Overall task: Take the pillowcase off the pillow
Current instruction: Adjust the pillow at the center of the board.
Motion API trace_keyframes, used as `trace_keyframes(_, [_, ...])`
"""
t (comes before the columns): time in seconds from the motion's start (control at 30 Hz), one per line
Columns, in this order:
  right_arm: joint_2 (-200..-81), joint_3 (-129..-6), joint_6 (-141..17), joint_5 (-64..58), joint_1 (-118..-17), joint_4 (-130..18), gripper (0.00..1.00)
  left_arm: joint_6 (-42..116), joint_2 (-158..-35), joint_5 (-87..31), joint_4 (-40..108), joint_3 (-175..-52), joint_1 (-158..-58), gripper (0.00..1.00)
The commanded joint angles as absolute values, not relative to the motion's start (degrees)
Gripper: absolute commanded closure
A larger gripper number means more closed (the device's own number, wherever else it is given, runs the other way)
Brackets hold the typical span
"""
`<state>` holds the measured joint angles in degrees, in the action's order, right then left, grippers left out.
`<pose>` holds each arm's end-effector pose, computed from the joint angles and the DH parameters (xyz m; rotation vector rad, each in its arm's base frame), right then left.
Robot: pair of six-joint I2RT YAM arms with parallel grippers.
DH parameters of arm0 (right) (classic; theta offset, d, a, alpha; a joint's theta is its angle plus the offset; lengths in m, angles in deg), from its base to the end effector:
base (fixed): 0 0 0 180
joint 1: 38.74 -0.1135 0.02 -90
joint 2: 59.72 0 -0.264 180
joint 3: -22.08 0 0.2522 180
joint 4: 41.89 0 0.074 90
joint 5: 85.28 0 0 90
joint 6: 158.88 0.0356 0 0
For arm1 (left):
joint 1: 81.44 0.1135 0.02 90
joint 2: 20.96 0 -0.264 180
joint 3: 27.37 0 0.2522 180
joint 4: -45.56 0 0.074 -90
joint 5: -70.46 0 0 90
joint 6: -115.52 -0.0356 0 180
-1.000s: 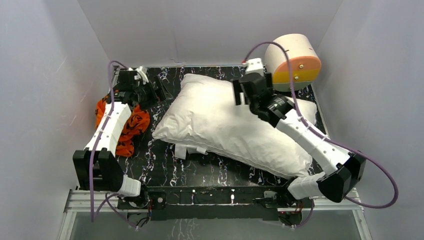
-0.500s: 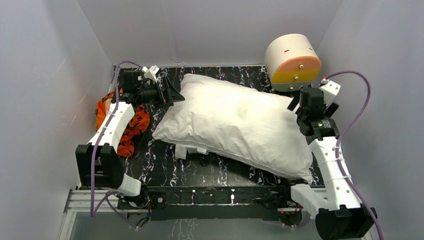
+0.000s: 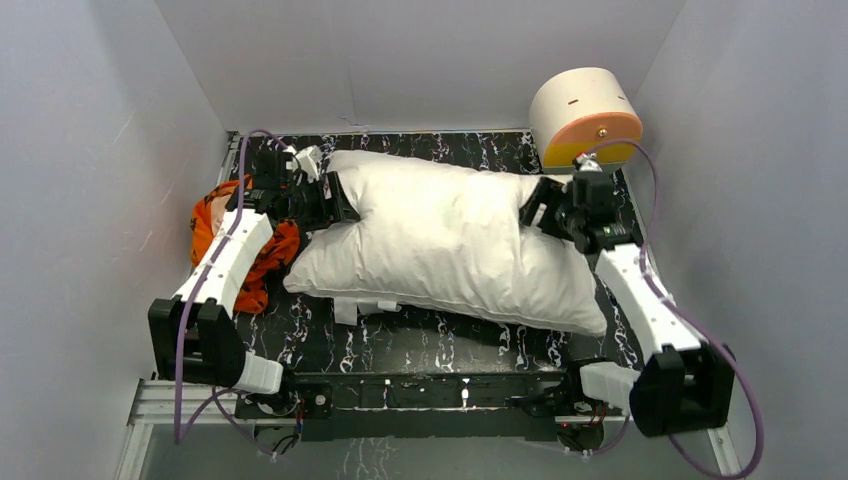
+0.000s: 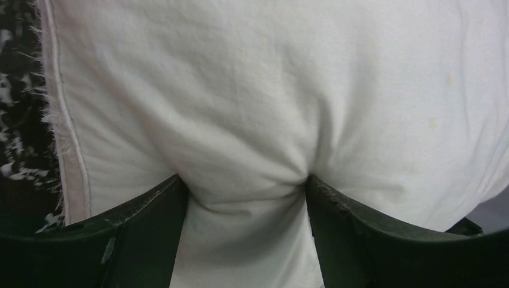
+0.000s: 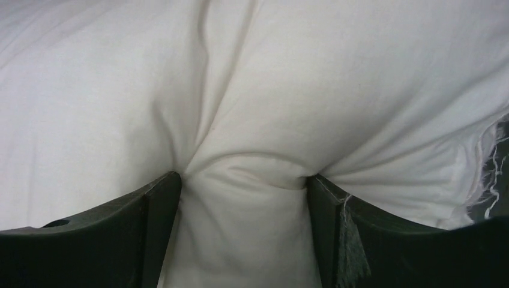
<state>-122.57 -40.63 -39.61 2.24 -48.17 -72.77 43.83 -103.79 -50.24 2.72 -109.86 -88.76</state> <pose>0.2421 0.0418 0.2913 0.3435 2.1164 0.4455 0.3106 -0.0582 0.3024 0.0524 2.3421 -0.8461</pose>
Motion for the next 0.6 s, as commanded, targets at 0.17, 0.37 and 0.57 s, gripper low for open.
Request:
trace_keyframes(0.17, [-114.25,-58.68,-60.84,6.1,-51.91,-74.64,0.07,43.33,-91.5,-31.78,-3.99,-110.61,-89.79,0.02])
trace_keyframes(0.37, [-117.22,-64.46,-50.95,-20.26,-51.98,-72.44,0.13,46.35,-86.09,-31.43,1.87,-113.17,-89.7,0.02])
trace_keyframes(0.57, [-131.56,-63.19,-41.83,-31.49,-59.21,-68.18,0.14,45.16,-86.03,-50.67,10.18,-110.67,-89.79,0.02])
